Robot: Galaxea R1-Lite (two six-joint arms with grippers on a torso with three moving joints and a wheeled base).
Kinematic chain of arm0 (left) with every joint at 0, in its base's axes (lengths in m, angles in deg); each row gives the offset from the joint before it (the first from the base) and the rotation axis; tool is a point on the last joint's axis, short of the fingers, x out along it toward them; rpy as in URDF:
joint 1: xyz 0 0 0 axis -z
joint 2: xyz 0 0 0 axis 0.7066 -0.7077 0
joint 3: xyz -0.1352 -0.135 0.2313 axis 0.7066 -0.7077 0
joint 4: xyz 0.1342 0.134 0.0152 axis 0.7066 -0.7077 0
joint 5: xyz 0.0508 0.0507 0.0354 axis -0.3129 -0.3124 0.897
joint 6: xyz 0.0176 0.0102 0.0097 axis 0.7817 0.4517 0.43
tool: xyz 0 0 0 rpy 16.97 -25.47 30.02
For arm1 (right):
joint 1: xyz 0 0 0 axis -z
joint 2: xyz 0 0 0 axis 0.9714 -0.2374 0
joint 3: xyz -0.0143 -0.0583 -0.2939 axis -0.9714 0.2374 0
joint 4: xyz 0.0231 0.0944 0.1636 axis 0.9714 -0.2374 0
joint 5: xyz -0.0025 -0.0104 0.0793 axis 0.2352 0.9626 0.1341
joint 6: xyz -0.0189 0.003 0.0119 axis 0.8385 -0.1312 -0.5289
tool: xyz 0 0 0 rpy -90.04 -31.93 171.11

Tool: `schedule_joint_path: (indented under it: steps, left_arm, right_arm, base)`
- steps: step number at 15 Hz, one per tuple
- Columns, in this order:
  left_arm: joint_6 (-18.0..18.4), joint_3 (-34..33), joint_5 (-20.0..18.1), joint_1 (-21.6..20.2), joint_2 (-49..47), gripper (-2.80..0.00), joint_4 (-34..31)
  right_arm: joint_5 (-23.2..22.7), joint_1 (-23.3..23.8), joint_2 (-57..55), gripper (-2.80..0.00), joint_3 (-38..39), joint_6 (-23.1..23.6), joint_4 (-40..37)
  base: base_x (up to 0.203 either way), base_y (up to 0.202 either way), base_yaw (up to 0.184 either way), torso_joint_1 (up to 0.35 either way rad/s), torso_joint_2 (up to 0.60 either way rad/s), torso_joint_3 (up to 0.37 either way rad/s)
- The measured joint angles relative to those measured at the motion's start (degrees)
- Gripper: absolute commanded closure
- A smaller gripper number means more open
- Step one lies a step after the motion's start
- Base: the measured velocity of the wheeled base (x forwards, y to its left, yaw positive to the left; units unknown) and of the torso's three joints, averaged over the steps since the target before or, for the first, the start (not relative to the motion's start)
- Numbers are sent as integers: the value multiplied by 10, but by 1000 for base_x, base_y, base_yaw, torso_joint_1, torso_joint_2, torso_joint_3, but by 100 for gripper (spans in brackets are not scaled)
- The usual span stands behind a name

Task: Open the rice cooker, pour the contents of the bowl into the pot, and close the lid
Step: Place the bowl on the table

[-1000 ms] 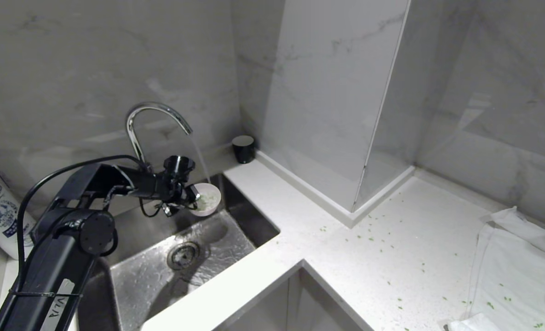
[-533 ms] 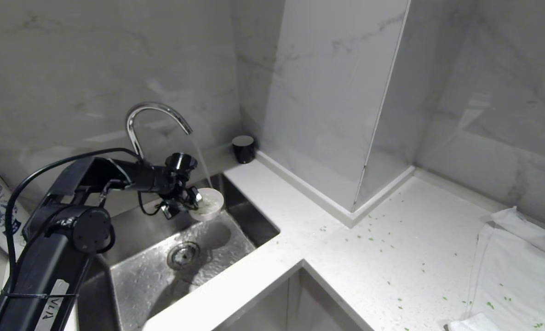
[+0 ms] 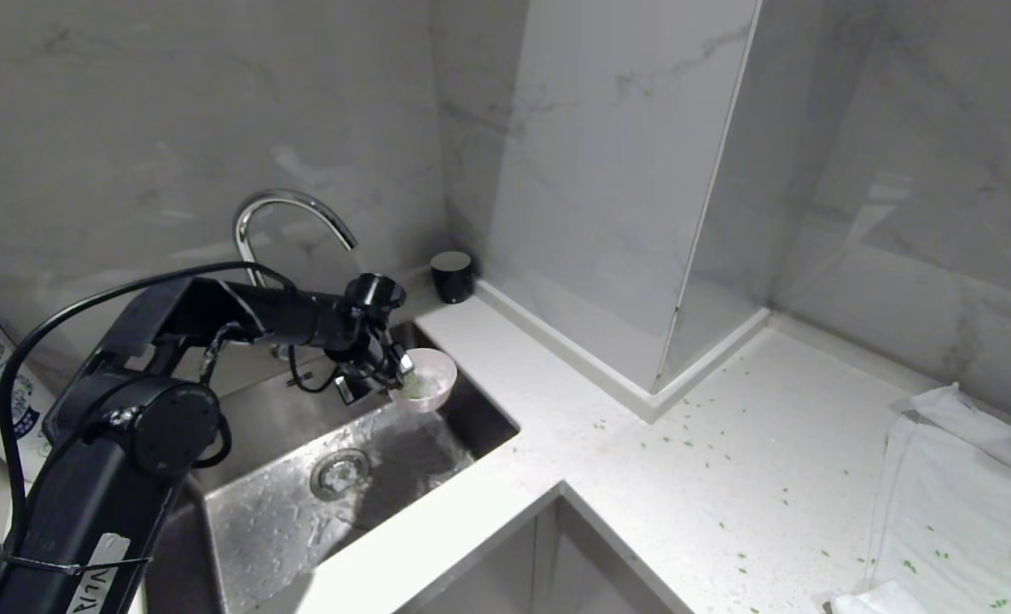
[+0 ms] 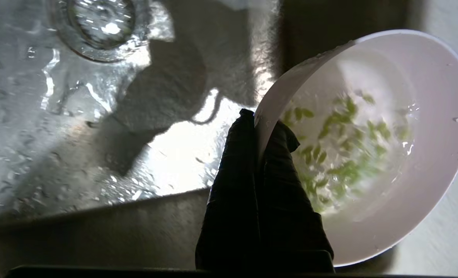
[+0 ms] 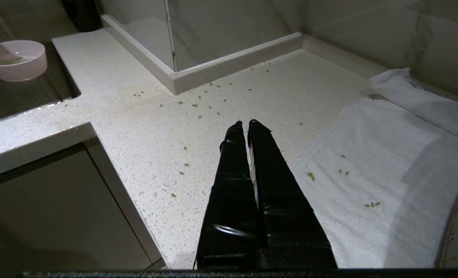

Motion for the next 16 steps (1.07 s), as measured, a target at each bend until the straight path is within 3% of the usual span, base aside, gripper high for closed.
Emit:
schedule_joint_path:
  steps: [11,16]
  left_arm:
    - [-9,8,-3,158,18,0,1]
    - [-10,12,-2,199,9,0,4]
  right_arm:
    - [0,0,0,0,0,0,0]
    - [0,0,0,0,0,0,0]
  base:
    - [0,0,0,0,0,0]
    - [0,0,0,0,0,0]
